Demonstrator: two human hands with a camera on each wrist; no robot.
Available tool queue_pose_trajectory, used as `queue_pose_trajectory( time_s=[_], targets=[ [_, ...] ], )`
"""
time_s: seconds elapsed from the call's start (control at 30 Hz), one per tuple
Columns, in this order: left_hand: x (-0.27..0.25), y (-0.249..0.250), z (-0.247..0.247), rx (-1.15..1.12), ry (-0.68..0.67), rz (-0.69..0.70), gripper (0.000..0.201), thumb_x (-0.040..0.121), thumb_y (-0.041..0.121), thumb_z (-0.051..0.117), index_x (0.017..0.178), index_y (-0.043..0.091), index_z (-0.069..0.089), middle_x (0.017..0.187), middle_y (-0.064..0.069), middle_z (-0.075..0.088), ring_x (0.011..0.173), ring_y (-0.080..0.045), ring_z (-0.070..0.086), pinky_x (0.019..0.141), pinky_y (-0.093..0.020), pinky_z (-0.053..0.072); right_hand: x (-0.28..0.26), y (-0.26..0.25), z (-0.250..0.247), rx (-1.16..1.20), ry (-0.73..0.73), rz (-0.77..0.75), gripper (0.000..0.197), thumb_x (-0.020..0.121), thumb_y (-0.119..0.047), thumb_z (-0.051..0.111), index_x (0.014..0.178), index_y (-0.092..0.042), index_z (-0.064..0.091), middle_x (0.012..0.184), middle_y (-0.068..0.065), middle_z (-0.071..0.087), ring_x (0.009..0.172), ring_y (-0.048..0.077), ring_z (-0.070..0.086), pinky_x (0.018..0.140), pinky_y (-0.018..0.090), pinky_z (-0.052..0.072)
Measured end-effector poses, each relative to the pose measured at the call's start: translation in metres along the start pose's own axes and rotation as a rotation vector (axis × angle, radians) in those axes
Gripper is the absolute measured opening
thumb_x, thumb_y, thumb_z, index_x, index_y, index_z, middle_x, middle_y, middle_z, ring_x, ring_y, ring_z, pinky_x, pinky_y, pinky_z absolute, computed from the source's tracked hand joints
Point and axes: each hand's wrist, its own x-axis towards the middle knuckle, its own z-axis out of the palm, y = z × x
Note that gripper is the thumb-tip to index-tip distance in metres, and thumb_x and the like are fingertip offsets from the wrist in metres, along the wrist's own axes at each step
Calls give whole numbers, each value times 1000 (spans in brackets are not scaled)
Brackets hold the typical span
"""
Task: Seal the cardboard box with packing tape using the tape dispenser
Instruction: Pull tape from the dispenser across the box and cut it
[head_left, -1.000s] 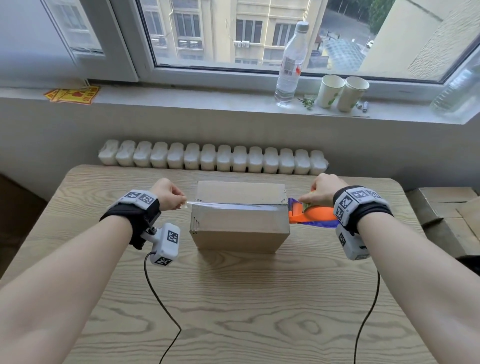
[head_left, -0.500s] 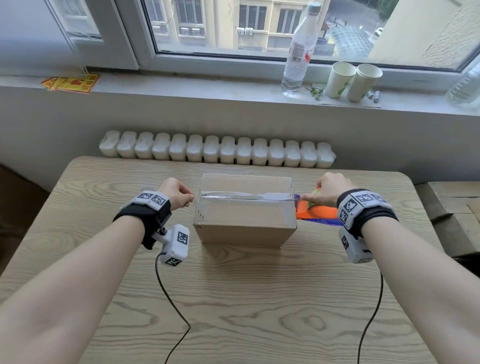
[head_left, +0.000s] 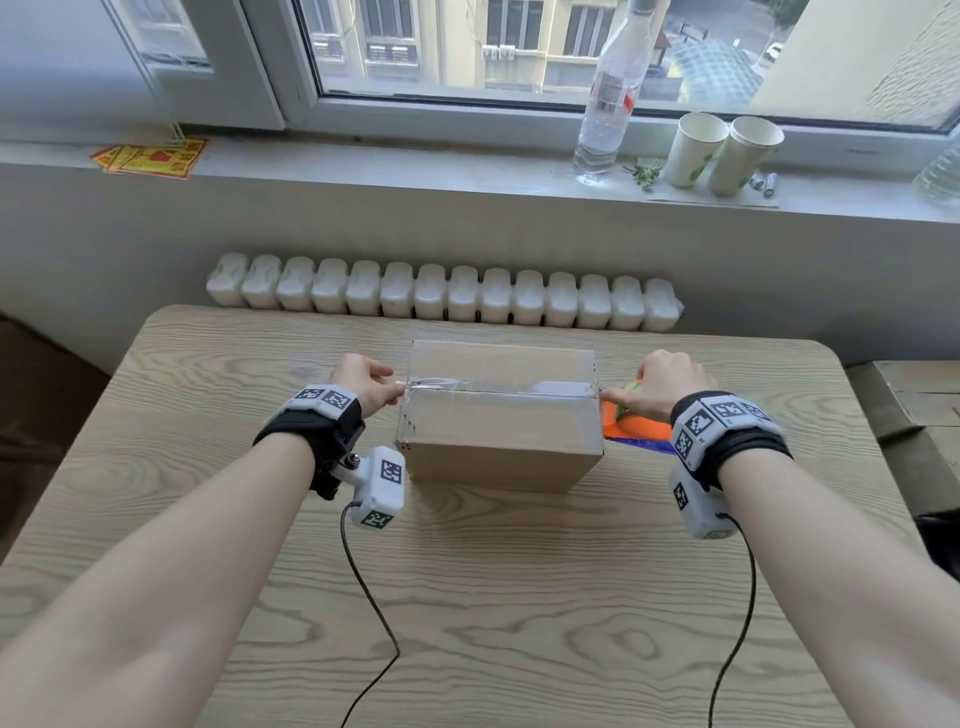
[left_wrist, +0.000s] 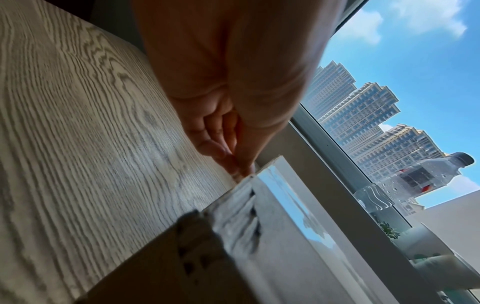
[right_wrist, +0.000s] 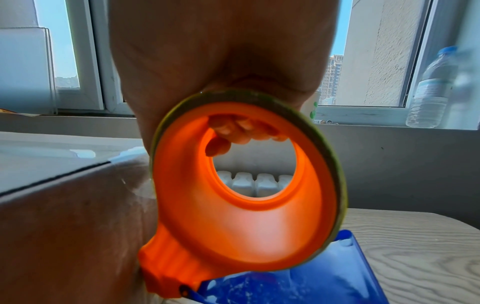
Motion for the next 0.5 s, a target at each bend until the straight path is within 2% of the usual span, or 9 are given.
queue_pose_trajectory(
  time_s=[0.1,0.17,0.23,0.37,0.5],
  targets=[
    [3,-1,4,-26,39,0,34,80,9,69,111,-3,62,82,-14,67,77,-24,66,91,-43,53,0,-2,2,-14,6,-1,52,72,-60,63,75,-8,61,85,15,66,79,33,60,66,32,45],
    [3,1,7,-27,70,10,29,80,10,69,107,0,65,89,-17,71,84,-28,69,91,-44,54,0,-3,3,-19,11,-1,50,71,-58,63,75,-8,61,87,15,67,81,34,61,68,34,46],
    [1,4,9,-19,93,13,26,80,11,70,104,2,66,98,-20,72,88,-30,70,90,-44,54,0,-2,2,-18,19,4,49,72,-57,63,75,-8,61,87,16,66,82,34,61,68,34,47],
    [-3,10,10,8,116,-2,30,78,16,73,102,2,65,101,-18,71,87,-28,69,85,-38,55,-3,2,3,-22,33,24,50,74,-58,62,71,-8,58,84,15,65,73,31,54,64,32,44],
    [-15,15,7,170,160,63,33,77,26,74,103,7,65,103,-12,71,94,-27,67,87,-36,52,-5,5,5,-22,43,22,51,74,-60,60,74,-8,57,87,16,66,81,33,61,63,32,42]
  ],
)
